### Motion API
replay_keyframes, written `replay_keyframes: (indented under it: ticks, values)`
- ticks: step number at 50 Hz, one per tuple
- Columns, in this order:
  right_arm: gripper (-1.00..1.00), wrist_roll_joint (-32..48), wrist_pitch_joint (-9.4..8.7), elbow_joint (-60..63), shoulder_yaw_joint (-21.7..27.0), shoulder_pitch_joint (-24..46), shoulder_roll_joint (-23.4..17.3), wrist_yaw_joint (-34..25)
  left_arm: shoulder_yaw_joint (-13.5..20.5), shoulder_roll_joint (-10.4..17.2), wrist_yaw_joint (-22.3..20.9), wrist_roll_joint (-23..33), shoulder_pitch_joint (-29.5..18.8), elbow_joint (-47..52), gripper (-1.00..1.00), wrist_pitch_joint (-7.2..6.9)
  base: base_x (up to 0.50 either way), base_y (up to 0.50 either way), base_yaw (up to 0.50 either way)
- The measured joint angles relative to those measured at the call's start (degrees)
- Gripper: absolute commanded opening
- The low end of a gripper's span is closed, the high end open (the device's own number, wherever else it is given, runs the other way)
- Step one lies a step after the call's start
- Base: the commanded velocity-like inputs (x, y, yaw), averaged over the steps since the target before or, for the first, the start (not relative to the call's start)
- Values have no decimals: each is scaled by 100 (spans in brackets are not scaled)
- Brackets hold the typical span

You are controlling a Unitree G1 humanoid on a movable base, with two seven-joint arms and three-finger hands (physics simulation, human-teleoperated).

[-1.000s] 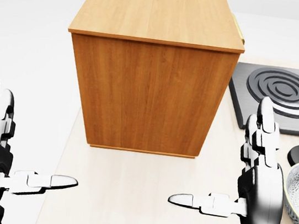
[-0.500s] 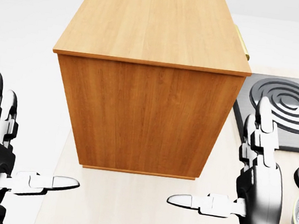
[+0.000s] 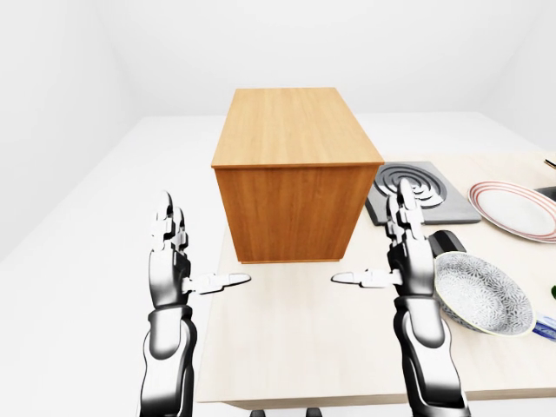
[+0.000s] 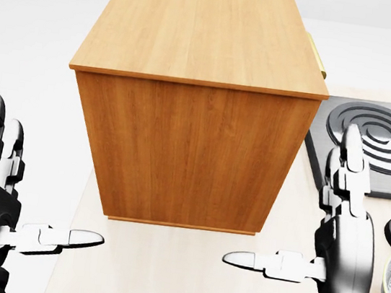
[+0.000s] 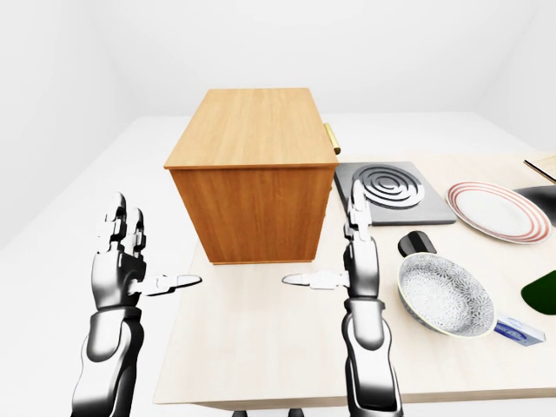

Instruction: Put the bowl on the top of the cabinet.

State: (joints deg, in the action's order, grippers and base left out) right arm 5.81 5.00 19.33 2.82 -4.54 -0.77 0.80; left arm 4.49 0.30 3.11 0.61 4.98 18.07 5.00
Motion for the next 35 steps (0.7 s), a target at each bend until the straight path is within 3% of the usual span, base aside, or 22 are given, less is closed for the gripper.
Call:
replay_keyframes:
  ticks: [4, 9, 16, 29, 35]
  values:
    - [100, 150, 0, 152, 78, 25, -35, 32, 9, 1, 15, -6, -9, -23, 100, 0, 0, 0, 0]
    - [100, 585, -454, 788, 537, 106, -270, -290, 22, 3, 70, 23, -33, -110, 100, 0, 0, 0, 0]
    - [100, 1038, -747, 1229, 1064, 178, -438, -689, 35, 11, 124, 38, -59, -195, 100, 0, 0, 0, 0]
    - [100, 1592, -912, 1472, 1774, 124, -642, -1370, 48, 20, 177, 47, -88, -281, 100, 0, 0, 0, 0]
    - [100, 1878, -818, 1423, 2009, 7, -693, -1681, 43, 20, 179, 51, -82, -296, 100, 0, 0, 0, 0]
